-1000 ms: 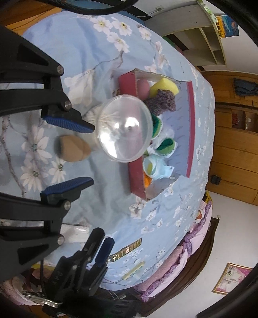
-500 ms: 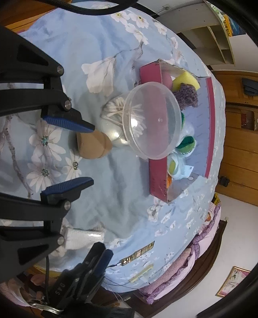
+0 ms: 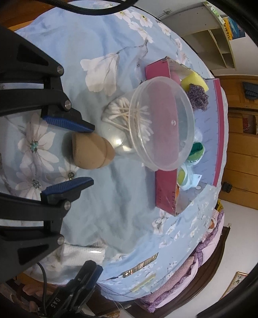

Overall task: Organize soft objects
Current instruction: 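Grasp the beige makeup sponge with the left tool while the right tool grasps the white mesh pouch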

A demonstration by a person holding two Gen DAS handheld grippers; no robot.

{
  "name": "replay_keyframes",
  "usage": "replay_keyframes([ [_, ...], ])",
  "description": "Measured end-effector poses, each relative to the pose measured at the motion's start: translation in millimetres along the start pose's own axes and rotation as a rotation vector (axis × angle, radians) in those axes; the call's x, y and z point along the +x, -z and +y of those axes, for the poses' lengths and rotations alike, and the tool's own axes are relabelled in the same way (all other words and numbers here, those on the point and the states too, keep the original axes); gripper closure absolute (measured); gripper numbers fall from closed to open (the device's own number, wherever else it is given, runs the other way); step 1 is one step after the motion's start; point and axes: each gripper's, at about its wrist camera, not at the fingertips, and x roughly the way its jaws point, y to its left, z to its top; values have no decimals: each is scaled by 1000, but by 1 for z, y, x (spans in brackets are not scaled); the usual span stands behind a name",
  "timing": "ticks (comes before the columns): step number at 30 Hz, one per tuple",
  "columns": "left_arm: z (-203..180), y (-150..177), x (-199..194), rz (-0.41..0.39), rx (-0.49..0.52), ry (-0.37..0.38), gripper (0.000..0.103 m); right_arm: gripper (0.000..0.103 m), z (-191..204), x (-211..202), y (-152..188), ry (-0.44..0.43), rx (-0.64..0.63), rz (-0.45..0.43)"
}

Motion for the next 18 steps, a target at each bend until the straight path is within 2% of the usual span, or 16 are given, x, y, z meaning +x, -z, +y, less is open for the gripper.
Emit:
replay_keyframes([
  [18,1,2,16,11,-14,-1,55,52,-13,17,13,37,72,59],
])
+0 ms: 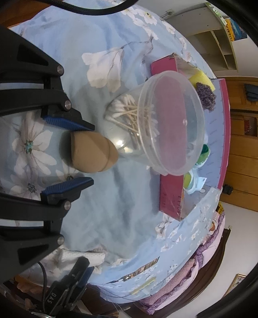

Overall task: Organize soft objects
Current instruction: 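Grasp the beige makeup sponge with the left tool while the right tool grasps the white mesh pouch, then carry the beige sponge and white mesh pouch in both tools over the pink box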

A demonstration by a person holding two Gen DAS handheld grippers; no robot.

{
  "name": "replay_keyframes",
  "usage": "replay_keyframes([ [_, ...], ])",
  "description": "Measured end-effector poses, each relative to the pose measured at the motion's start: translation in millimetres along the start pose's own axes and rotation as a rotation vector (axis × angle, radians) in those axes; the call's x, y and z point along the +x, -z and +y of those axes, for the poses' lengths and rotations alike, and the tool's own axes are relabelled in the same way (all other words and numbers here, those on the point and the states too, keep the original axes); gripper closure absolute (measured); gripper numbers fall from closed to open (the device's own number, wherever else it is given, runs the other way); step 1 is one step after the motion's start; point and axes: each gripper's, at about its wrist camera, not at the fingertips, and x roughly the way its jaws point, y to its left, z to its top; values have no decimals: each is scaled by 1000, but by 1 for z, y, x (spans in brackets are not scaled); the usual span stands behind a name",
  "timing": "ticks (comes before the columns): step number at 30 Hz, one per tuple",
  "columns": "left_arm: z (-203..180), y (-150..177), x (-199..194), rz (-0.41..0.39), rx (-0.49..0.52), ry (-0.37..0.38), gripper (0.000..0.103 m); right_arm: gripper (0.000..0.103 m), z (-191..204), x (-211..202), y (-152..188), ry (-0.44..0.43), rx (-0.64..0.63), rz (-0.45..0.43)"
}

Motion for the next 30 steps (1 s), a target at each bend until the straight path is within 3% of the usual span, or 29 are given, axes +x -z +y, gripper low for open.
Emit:
replay_keyframes([
  [6,-1,1,-1,-12,5,-1,55,52,-2,-2,3,3,22,13],
  [8,-1,2,-2,-19,8,-10,62,51,-1,-2,3,7,19,15],
  [14,1,3,-4,-27,6,-10,66,51,5,4,4,-3,13,23],
  [21,1,4,-11,-34,9,-2,68,75,7,0,2,-36,2,6],
  [30,-7,2,-38,-88,35,35,68,80,31,-15,-10,-75,-76,-52],
])
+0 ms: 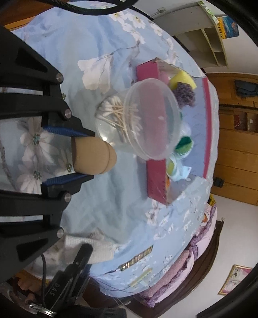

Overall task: Organize soft objects
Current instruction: 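Carry the beige sponge and white mesh pouch in both tools over the pink box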

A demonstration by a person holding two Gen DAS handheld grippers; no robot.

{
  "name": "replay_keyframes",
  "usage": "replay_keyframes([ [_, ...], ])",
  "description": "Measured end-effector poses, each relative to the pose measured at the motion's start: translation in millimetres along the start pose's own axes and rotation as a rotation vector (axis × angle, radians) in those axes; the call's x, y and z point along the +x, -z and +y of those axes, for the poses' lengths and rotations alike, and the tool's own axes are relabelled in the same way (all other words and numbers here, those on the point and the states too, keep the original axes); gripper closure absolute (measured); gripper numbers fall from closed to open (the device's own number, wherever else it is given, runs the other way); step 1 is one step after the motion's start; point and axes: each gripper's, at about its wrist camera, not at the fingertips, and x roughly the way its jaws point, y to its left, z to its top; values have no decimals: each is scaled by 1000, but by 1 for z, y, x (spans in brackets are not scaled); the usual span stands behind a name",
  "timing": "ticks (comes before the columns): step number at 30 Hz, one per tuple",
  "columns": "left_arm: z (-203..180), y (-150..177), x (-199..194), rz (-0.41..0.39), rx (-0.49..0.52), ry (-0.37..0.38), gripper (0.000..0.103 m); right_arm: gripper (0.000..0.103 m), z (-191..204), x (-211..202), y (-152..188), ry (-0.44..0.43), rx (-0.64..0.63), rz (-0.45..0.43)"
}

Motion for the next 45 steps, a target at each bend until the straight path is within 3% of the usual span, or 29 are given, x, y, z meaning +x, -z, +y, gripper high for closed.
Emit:
replay_keyframes([
  [11,-1,-16,-28,-72,5,1,68,80,31,-3,-27,-35,-92,-48],
  [32,1,-39,-54,-134,18,25,68,80,67,-4,-65,-70,-210,-133],
  [45,5,-68,-56,-173,51,-30,68,80,69,-4,-79,-57,-243,-178],
])
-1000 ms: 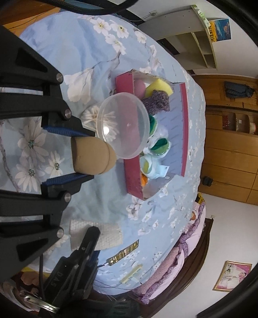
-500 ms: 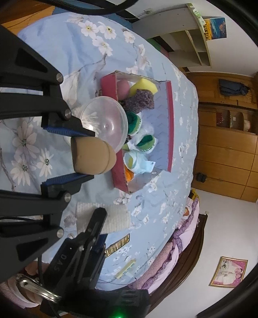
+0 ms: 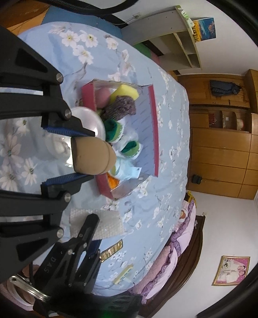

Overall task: Organize soft objects
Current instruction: 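Carry the beige sponge and white mesh pouch in both tools over the pink box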

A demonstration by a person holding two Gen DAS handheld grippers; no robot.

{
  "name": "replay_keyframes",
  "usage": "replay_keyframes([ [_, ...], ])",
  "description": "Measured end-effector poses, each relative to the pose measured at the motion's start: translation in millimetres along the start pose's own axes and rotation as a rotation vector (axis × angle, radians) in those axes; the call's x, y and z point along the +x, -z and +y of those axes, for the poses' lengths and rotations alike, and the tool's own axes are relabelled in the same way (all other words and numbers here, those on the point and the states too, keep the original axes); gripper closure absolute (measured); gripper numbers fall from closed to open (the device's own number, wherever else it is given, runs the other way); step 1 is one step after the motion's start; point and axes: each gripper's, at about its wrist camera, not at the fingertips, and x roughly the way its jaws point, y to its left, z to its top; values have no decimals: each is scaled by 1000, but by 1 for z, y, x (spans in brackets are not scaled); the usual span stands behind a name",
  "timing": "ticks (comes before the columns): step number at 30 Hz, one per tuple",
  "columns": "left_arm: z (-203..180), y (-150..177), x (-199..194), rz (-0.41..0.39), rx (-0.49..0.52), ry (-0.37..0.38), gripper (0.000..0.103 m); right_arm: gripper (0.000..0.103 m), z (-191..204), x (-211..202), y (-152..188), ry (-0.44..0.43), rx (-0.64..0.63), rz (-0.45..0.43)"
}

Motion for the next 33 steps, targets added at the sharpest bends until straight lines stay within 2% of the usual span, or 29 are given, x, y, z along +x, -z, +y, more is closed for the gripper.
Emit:
replay_keyframes([
  [16,31,-43,46,9,5,-81,68,80,9,41,-41,-5,-62,-40],
  [33,70,-67,112,85,-48,-131,68,80,9,107,-67,34,-107,-33],
])
